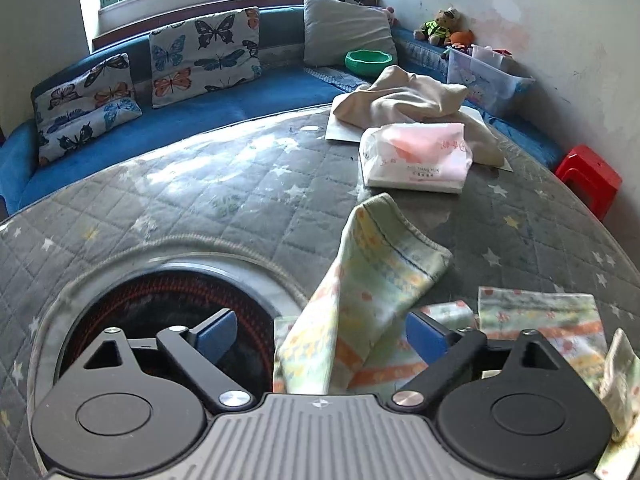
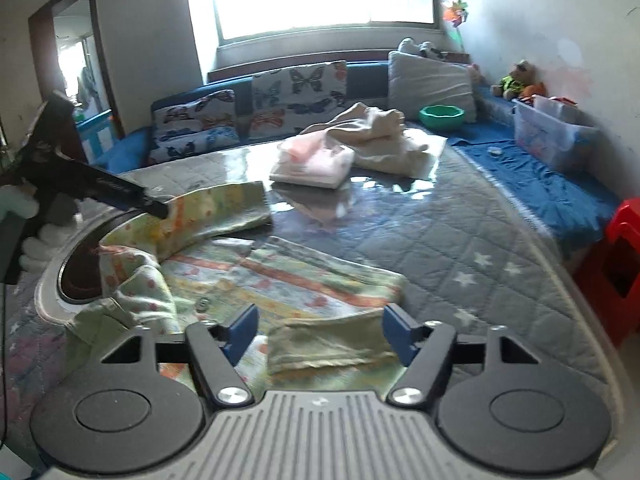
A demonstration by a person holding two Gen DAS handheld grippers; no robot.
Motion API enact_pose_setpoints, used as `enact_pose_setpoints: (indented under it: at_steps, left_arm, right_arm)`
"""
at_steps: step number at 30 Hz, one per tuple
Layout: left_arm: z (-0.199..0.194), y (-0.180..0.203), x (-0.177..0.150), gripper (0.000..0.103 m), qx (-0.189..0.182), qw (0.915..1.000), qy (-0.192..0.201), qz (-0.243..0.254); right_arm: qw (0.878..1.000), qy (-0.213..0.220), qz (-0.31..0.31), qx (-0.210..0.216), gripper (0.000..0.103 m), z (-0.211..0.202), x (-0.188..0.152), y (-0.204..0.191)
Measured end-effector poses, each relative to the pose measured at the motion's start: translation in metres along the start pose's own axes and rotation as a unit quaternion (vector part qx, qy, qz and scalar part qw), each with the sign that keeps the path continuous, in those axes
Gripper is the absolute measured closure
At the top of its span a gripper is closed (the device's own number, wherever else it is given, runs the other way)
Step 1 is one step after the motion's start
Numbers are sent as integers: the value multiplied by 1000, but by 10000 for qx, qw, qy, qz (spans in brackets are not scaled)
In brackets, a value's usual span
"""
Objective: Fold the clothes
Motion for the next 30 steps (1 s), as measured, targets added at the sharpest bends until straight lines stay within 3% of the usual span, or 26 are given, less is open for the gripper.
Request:
enact_pose_setpoints:
  at_steps: [11, 15, 16, 19, 22, 30]
  left_arm:
    - [43, 8, 27, 10, 106, 9998, -143, 83]
    - [55, 9, 28, 36, -37, 9995, -295, 51]
    - [56, 8, 27, 54, -82, 9995, -317, 50]
    - [56, 3, 23, 88, -179, 9992, -360, -58]
    - [51, -5, 18, 98, -234, 9989, -349, -218]
    - [0, -36, -5, 101, -44, 9988, 119, -481]
  right_arm:
    - [9994, -206, -60, 288, 11, 35, 4, -16]
    - [9990, -261, -110, 356, 10, 43, 2, -21]
    - [9989, -276, -110, 361, 10, 44, 2, -22]
    - [9987, -320, -109, 373, 10, 47, 1, -23]
    - [9986, -350, -149, 376, 9, 48, 0, -24]
    - [9980, -430, -297, 369, 8, 51, -6, -33]
Point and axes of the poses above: each gripper's, at about its wrist camera, not at the fingertips, and z roughly the way its jaws point, y to its right, x to its top, the point moved 5 cm from there along z, roughly the way its jaws point, and after that the axes turned 12 degrees about -y, right-handed, at the moved point
